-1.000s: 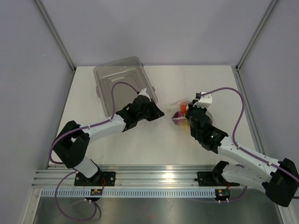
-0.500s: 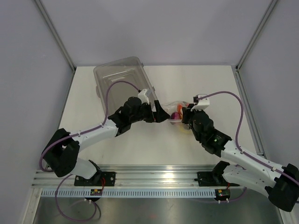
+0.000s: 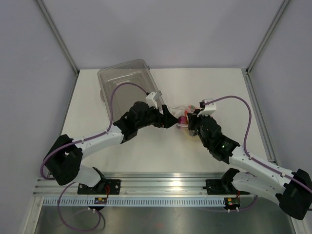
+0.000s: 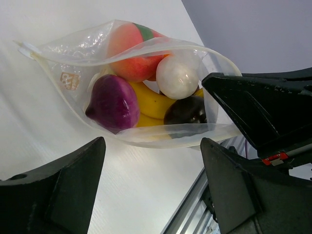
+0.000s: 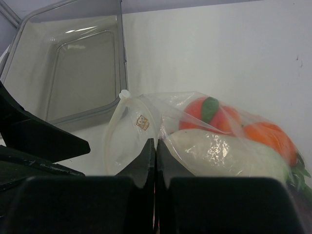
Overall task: Open the zip-top bag and remove the fake food
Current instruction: Pick up the fake vegetable from the zipper food storage bag.
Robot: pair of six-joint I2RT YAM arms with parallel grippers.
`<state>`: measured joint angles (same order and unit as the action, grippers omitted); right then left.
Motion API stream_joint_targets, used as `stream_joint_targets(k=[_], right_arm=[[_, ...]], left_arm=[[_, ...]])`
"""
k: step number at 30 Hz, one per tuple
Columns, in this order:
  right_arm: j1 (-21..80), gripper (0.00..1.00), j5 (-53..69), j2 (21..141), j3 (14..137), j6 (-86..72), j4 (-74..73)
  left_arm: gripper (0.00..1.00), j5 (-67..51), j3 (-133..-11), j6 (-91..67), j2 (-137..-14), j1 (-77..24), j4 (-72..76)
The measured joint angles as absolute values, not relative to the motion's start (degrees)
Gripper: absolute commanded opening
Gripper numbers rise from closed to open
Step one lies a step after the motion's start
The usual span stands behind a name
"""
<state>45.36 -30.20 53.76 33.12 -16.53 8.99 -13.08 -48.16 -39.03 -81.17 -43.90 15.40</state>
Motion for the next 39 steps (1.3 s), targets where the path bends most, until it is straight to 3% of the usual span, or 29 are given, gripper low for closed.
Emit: stream_joint_targets(k=[16, 27, 39], right_arm=[[45.4, 0.01, -27.4, 46.9, 29.0, -16.3, 11.8], [45.4, 0.04, -26.9, 45.8, 27.9, -16.3, 13.0], [45.4, 0.05, -24.9, 44.8, 26.0, -16.2, 15.7]], left_arm=[[0.78, -10.0, -53.6, -27.7, -87.7, -48.3, 14.9], [0.94, -7.5, -55.0, -26.8, -91.9, -48.3, 17.9], [0.92, -5.9, -52.0, -28.2, -91.9, -48.7, 25.4]])
